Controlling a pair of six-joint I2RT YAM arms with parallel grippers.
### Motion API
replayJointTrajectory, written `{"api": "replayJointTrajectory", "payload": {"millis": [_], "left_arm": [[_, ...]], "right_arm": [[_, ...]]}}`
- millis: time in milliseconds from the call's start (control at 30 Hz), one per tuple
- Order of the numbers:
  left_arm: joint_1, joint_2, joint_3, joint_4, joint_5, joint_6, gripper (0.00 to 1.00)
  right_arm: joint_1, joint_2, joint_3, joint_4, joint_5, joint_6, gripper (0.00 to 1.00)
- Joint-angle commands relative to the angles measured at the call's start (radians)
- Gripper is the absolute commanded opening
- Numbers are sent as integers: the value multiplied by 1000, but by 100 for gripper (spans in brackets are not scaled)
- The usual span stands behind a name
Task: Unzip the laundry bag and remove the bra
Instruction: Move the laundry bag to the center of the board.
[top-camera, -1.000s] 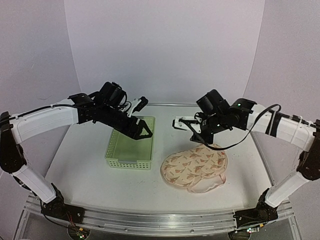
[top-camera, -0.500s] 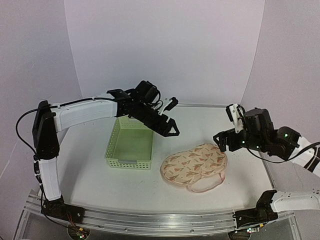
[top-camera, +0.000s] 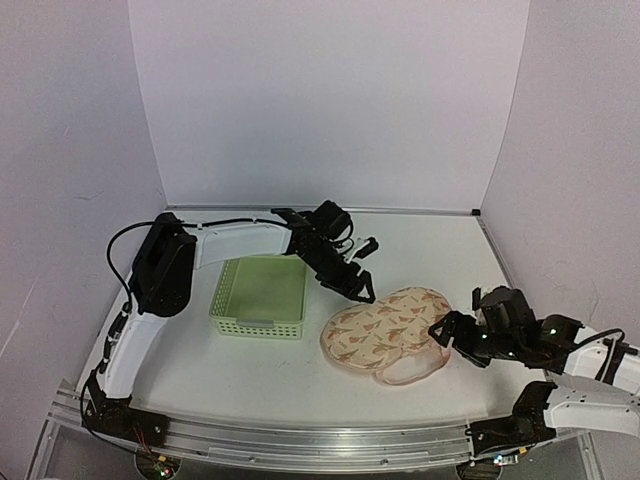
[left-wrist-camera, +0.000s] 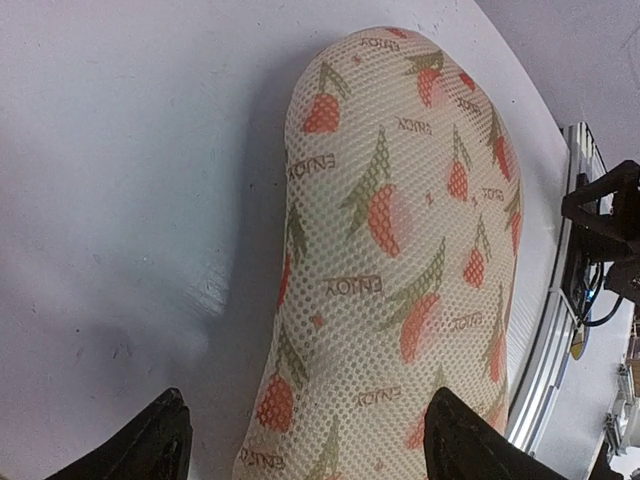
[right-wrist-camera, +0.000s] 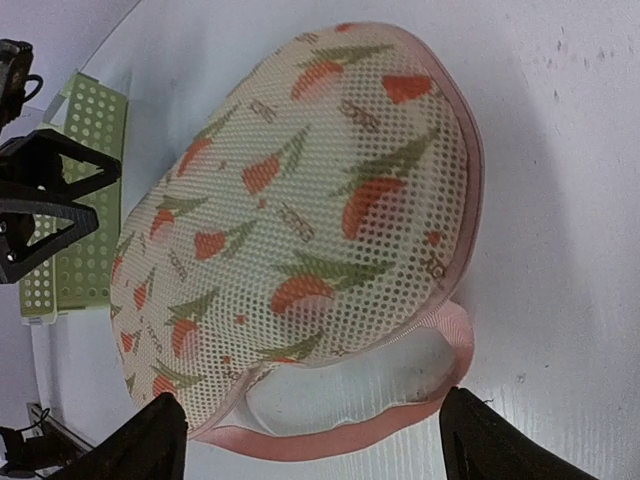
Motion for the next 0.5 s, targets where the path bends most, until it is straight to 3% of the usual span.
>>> {"api": "replayJointTrajectory", "payload": {"millis": [0,467], "left_arm": [[-6,20,70,-4,72,17,80],[-8,43,4,-8,126,-15,67]], "right_arm": [[-2,23,-64,198,-68,204,87],[-4,344,-5,434,-47,289,80]]}}
